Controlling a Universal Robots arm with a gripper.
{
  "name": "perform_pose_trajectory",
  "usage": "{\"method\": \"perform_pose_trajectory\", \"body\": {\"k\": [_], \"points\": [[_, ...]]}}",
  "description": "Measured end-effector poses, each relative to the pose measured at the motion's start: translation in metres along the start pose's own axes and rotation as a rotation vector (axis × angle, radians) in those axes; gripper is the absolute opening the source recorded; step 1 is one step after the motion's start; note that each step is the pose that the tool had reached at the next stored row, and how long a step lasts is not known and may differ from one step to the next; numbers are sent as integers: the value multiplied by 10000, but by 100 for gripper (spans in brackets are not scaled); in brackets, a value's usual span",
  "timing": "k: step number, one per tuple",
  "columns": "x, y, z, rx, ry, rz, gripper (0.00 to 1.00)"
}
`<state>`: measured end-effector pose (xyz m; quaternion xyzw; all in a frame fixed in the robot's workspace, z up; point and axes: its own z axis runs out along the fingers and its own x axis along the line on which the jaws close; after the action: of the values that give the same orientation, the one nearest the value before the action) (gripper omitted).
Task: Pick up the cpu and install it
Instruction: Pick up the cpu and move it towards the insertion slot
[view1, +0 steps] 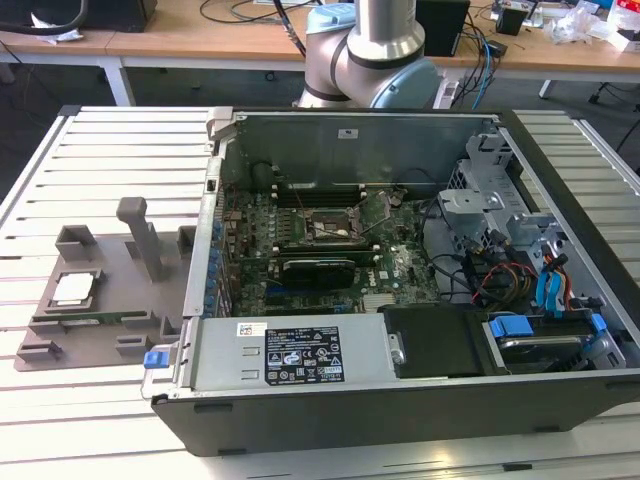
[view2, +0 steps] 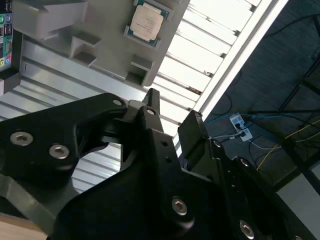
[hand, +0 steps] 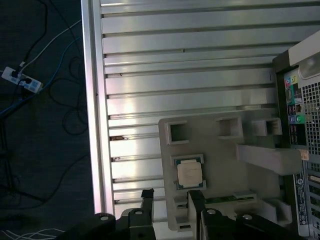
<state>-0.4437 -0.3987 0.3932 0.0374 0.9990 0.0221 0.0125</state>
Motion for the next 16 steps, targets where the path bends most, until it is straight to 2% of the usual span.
{"method": "perform_pose_trajectory", "body": {"k": [3, 4, 8, 10, 11, 12, 13, 14, 16], "points": [[2, 0, 0, -1, 0, -1, 60], [4, -1, 0, 0, -1, 0, 72], [6, -1, 2, 4, 1, -1, 72], [3, -1, 14, 81, -8, -3, 72], [-9, 0, 20, 304, -21, -24, 72], [-12, 0, 21, 426, -29, -31, 72], [-13, 0, 21, 591, -41, -41, 72], [-15, 0, 33, 1134, -79, -106, 72], [-14, -1, 54, 1134, -79, -106, 72]]}}
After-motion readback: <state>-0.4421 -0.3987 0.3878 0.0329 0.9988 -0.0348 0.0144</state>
